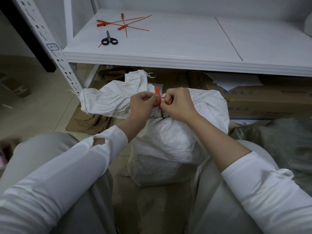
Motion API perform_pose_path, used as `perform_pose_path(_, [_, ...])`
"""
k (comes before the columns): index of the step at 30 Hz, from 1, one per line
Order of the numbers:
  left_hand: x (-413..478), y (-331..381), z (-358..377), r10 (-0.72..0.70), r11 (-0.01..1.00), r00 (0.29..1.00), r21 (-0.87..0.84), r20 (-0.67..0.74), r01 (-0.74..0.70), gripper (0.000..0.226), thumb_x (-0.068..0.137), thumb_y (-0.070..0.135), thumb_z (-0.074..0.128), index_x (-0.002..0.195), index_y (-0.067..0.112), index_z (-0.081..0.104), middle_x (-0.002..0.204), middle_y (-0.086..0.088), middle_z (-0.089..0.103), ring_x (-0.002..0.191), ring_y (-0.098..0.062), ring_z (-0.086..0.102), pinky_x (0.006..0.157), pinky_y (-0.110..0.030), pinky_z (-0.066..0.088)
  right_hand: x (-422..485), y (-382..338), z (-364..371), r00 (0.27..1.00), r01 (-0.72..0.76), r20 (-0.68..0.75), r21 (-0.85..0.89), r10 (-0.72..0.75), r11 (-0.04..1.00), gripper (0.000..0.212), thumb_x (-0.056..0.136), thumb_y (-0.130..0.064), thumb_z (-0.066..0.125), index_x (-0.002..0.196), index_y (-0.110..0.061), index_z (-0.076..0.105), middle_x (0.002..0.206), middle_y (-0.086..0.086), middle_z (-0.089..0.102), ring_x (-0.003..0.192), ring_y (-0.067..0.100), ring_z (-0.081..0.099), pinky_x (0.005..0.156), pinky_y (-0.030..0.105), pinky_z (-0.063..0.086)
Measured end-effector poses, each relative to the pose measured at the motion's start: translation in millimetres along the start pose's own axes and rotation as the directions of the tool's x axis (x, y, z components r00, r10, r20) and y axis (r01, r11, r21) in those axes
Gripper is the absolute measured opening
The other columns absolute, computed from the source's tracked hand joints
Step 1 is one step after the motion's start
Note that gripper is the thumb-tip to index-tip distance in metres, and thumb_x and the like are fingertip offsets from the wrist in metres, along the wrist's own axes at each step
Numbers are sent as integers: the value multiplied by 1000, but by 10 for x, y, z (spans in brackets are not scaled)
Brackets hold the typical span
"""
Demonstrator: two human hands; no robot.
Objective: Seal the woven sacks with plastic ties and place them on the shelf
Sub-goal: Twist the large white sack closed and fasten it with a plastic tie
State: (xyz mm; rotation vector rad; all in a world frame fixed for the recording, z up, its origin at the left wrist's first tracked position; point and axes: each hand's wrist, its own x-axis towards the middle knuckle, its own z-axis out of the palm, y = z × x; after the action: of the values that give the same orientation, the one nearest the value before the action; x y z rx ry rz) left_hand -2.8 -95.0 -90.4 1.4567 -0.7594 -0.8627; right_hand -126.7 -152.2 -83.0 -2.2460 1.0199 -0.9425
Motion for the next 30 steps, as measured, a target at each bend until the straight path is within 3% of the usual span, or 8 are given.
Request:
perform_pose_path(7, [0,3,-25,-32,995,998,-93,60,38,9,81,-1,72,85,7,70,87,-15,73,81,-21,72,76,-27,58,19,36,10,999,-20,-36,22,20,1000,43,70,-2,68,48,-25,40,48,-14,41,46,4,42,51,12,33])
perform_pose_path(11, [9,-15,-13,-78,988,997,-132,28,81,9,80,0,73,89,2,71,88,-16,73,82,-22,72,76,-29,58,28,60,1,999,-42,-21,82,44,996,41,71,-1,68,48,-23,42,49,-11,43,47,4,42,51,19,39])
perform_pose_path(18, [-3,-2,26,57,995,998,85,-8,-56,9,80,6,74,86,12,72,84,-7,74,81,-16,72,79,-31,59,20,72,0,997,-60,-46,125,66,990,35,71,-2,68,49,-16,44,48,-9,43,48,4,41,52,18,39])
perform_pose_path(26, [16,-14,0,40,999,999,27,30,-41,6,82,6,73,87,8,74,86,-12,74,83,-23,73,82,-39,59,10,77,-12,997,-67,-22,150,71,986,31,73,-2,66,51,-15,47,51,-4,47,50,8,44,55,29,47])
perform_pose_path(30, [16,4,-2,20,1000,999,2,47,-20,7,83,4,71,90,4,73,88,-14,73,84,-23,73,81,-35,59,3,83,3,996,-73,-39,157,80,985,24,73,-4,66,53,-6,52,53,4,52,51,12,47,53,32,46])
